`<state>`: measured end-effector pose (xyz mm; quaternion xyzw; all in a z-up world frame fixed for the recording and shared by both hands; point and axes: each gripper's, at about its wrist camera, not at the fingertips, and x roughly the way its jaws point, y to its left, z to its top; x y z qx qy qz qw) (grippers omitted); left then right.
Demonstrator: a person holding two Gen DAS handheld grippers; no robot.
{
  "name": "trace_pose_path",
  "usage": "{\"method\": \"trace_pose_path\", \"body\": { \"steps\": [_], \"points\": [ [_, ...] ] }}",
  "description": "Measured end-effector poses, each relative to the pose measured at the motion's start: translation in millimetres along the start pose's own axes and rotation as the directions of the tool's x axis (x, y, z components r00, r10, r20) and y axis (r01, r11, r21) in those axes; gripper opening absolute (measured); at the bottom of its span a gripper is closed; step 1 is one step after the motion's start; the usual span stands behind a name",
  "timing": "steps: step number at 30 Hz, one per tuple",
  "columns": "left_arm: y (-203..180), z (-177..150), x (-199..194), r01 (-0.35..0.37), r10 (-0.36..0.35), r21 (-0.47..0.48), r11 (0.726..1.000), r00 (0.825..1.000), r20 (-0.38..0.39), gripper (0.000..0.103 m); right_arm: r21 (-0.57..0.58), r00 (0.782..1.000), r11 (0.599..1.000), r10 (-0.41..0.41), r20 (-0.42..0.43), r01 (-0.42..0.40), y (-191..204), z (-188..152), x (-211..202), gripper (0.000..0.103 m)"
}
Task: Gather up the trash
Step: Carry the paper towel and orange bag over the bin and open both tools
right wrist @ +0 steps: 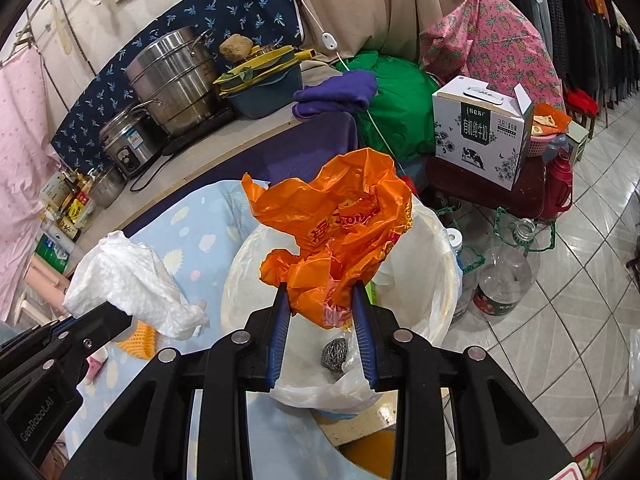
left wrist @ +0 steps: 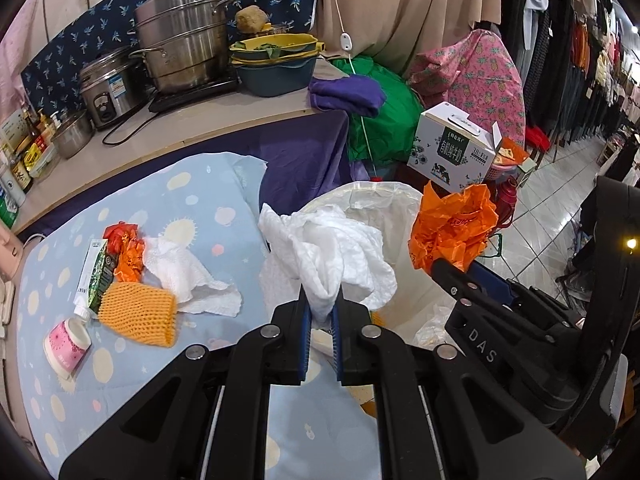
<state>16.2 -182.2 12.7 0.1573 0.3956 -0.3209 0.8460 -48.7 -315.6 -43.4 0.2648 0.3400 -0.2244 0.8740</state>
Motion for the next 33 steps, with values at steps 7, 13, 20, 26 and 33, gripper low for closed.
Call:
{"method": "trace_pose_path", "body": {
  "steps": [7, 13, 20, 26, 33],
  "points": [
    [-6, 5, 22, -0.003, 0.004, 0.014, 1.000, 1.000, -0.028, 0.009, 0.011, 0.999, 1.000, -0.013, -0.031, 0.013, -7, 1, 15, 0.030],
    [-10, 9, 38, -0.008, 0.008, 0.017, 1.000, 0.999, -0.047, 0.009, 0.019, 0.999, 1.000, -0.022, -0.044, 0.023, -11, 2, 26, 0.034],
    [-12, 13, 50, -0.019, 0.020, 0.020, 1.000, 0.998, -0.052, 0.010, 0.040, 0.999, 0.999, -0.026, -0.036, 0.028, -15, 4, 31, 0.042],
    [-14, 14, 51, -0.027, 0.028, 0.021, 0.999, 0.999, -0.042, 0.029, 0.055, 0.999, 0.998, -0.027, -0.021, 0.029, -19, 6, 26, 0.043],
    [-13, 17, 47, -0.035, 0.036, 0.010, 0.999, 0.999, -0.029, 0.045, 0.057, 1.000, 0.998, -0.026, 0.000, 0.026, -19, 8, 19, 0.046]
  ]
}}
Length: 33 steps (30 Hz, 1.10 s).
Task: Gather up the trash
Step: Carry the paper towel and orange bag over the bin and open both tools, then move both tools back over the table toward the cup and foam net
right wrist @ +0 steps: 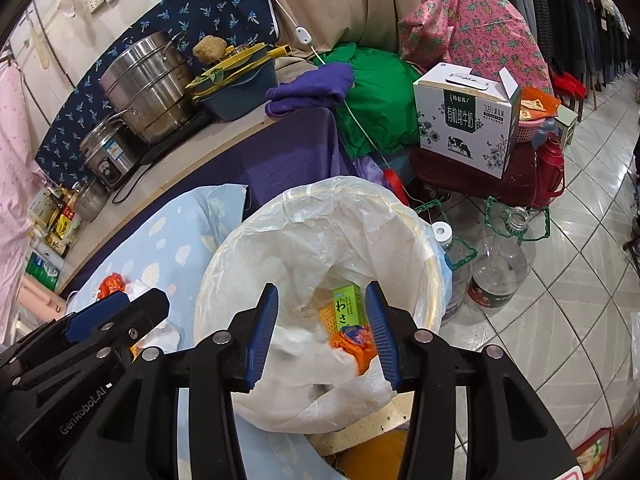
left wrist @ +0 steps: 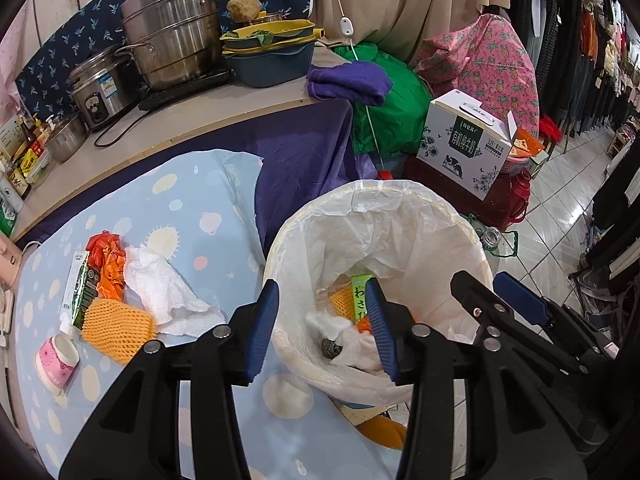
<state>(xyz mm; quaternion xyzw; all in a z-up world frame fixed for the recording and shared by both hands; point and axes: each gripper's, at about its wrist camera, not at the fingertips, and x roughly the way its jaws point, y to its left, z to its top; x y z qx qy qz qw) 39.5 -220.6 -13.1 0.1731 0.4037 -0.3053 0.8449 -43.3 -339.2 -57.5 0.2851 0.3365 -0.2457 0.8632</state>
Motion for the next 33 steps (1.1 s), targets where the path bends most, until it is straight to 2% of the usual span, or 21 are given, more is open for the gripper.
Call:
{"method": "trace_pose_path", "body": {
  "steps": [4, 19, 33],
  "points": [
    [2, 1, -2, -0.002, 0.002, -0.015, 1.000, 1.000, 0.006, 0.051, 0.000, 1.000, 1.000, 0.000, 0.012, 0.000, 0, 2, -5, 0.047],
    [14, 0, -14, -0.005, 0.006, -0.041, 0.999, 1.000, 0.017, 0.051, -0.011, 0.999, 1.000, 0.013, 0.036, -0.012, 12, 2, -20, 0.047],
    [45, -10, -38, -0.012, 0.016, -0.094, 0.995, 0.999, 0.041, 0.051, -0.064, 0.998, 0.998, 0.034, 0.054, -0.030, 47, -6, -36, 0.047]
  ]
}}
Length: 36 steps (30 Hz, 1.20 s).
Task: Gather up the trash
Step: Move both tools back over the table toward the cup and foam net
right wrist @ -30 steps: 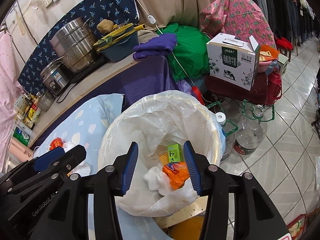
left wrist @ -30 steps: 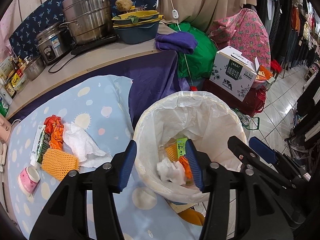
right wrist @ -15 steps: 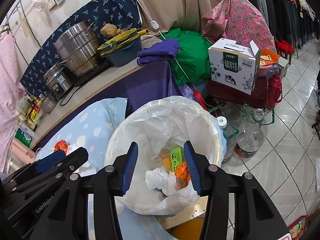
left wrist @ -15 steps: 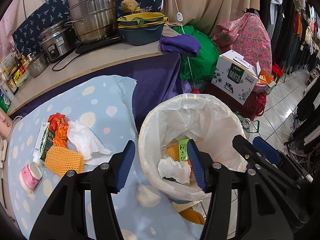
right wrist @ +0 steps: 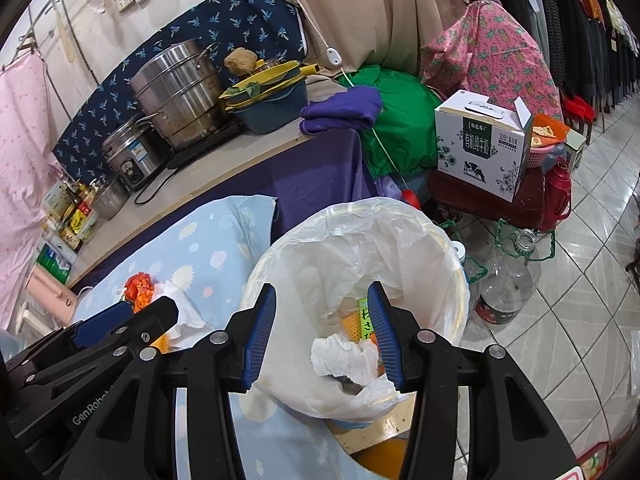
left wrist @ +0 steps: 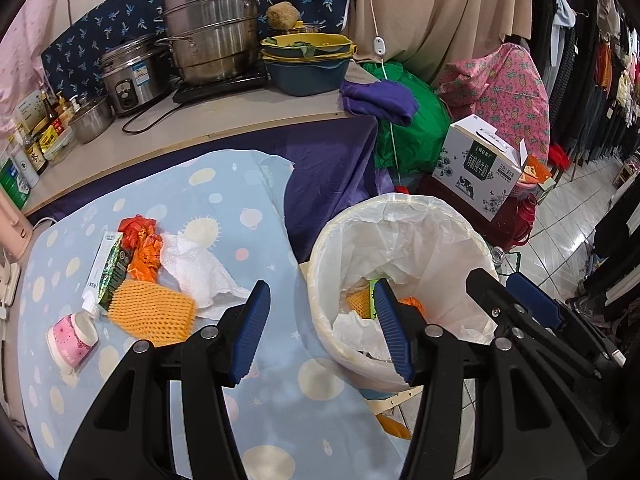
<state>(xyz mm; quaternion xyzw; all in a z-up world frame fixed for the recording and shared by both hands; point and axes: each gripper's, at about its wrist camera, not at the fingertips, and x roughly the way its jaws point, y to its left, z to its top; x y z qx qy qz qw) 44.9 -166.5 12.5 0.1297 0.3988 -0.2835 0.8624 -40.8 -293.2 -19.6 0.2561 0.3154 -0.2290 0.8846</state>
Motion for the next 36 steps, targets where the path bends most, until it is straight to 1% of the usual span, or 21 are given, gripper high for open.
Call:
{"method": "trace_pose_path", "body": {
  "steps": [9, 12, 16, 21, 23, 26, 30, 32, 35, 36],
  "points": [
    [34, -8, -16, -0.023, 0.024, -0.059, 0.998, 1.000, 0.015, 0.054, -0.064, 1.000, 0.998, 0.023, 0.002, -0.022, 37, -7, -7, 0.047],
    [49, -13, -20, -0.031, 0.033, -0.090, 0.995, 0.999, 0.016, 0.055, -0.088, 1.000, 0.996, 0.029, 0.001, -0.028, 50, -9, -8, 0.050],
    [75, -21, -27, -0.054, 0.057, -0.136, 0.989, 0.998, 0.021, 0.064, -0.118, 0.999, 0.992, 0.040, -0.008, -0.041, 68, -15, -8, 0.052],
    [118, -36, -32, -0.096, 0.100, -0.208, 0.973, 0.995, 0.010, 0.069, -0.160, 0.998, 0.985, 0.054, -0.037, -0.059, 95, -27, -1, 0.053],
    [140, -45, -32, -0.127, 0.131, -0.247, 0.961, 0.991, -0.001, 0.070, -0.181, 0.997, 0.981, 0.058, -0.050, -0.066, 107, -33, 3, 0.053],
    [172, -58, -30, -0.157, 0.157, -0.305, 0.939, 0.987, -0.025, 0.070, -0.205, 0.995, 0.975, 0.066, -0.076, -0.081, 124, -42, 10, 0.053],
    [215, -81, -31, -0.244, 0.239, -0.354, 0.903, 0.969, -0.060, 0.070, -0.245, 0.992, 0.965, 0.069, -0.109, -0.094, 147, -56, 20, 0.053],
    [237, -93, -31, -0.275, 0.264, -0.379, 0.884, 0.961, -0.082, 0.070, -0.258, 0.990, 0.961, 0.069, -0.124, -0.100, 157, -63, 27, 0.057],
    [266, -110, -32, -0.318, 0.299, -0.414, 0.853, 0.948, -0.112, 0.070, -0.281, 0.986, 0.953, 0.073, -0.152, -0.114, 172, -73, 38, 0.057],
    [274, -115, -32, -0.324, 0.302, -0.424, 0.845, 0.946, -0.121, 0.070, -0.290, 0.984, 0.950, 0.072, -0.162, -0.117, 177, -77, 42, 0.057]
  ]
}}
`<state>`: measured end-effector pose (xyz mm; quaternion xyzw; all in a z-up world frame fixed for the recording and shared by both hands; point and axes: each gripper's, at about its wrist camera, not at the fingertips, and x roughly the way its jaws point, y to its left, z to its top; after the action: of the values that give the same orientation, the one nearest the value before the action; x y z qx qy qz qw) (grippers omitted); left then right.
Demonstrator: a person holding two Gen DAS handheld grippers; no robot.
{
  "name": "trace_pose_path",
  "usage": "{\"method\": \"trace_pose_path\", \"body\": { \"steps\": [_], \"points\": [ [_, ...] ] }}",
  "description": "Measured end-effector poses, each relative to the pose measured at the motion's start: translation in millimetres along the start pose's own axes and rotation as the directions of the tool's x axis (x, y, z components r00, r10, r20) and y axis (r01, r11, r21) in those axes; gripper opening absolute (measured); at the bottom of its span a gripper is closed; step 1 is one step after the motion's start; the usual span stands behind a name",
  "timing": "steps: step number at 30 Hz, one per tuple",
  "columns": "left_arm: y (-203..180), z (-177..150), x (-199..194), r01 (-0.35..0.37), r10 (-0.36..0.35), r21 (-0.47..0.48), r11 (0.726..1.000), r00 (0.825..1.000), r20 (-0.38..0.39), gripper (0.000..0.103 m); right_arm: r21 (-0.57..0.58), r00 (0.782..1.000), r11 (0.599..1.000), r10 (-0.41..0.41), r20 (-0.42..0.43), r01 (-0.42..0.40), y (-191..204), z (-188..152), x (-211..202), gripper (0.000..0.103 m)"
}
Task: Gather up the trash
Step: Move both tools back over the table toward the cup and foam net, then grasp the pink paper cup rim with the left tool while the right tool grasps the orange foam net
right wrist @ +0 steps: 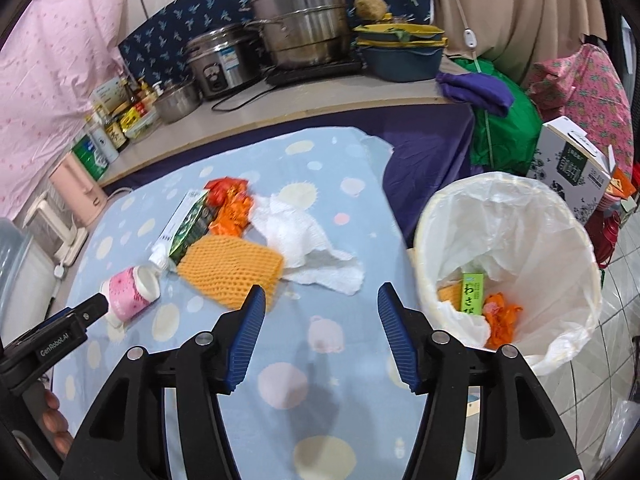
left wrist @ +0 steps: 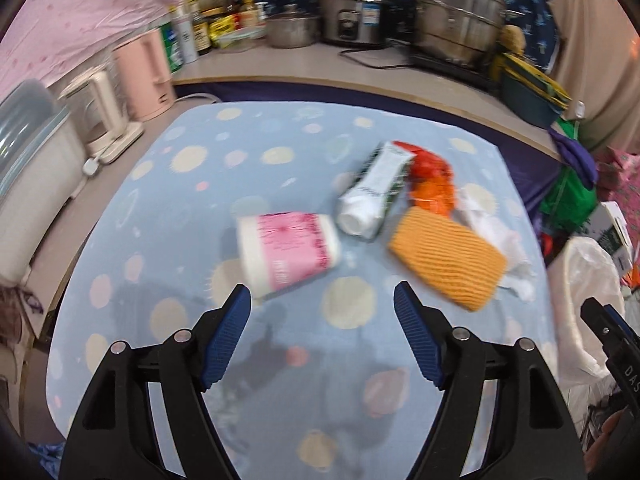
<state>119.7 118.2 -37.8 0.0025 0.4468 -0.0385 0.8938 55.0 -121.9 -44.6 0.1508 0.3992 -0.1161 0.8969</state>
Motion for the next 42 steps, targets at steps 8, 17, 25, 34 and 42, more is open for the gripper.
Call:
{"method": "trace_pose_path", "body": {
  "steps": [8, 17, 25, 34, 42],
  "points": [
    [48, -1, 26, -0.038, 0.034, -0.084, 0.996, 0.998, -0.049, 0.071, -0.062, 0.998, 0.998, 0.022, -0.055, -0.026, 38, -5, 38, 0.057],
    [68, -1, 42, -0.052, 0.044, -0.110, 0.993, 0.996, -0.076, 0.071, -0.090, 0.998, 0.996, 0.010, -0.056, -0.015, 60, 6, 68, 0.069],
    [72, 6, 54, -0.050, 0.039, -0.126, 0.991, 0.996, -0.086, 0.077, -0.093, 0.997, 0.996, -0.009, -0.078, 0.002, 69, 19, 101, 0.074],
    [72, 9, 62, -0.043, 0.031, -0.122, 0.992, 0.995, -0.093, 0.077, -0.128, 0.986, 0.992, -0.038, -0.161, 0.018, 76, 1, 133, 0.050],
    [66, 13, 77, 0.021, -0.035, -0.137, 0.990, 0.994, -0.107, 0.077, -0.148, 0.986, 0.989, -0.012, -0.164, -0.012, 75, -3, 125, 0.019]
  ]
}}
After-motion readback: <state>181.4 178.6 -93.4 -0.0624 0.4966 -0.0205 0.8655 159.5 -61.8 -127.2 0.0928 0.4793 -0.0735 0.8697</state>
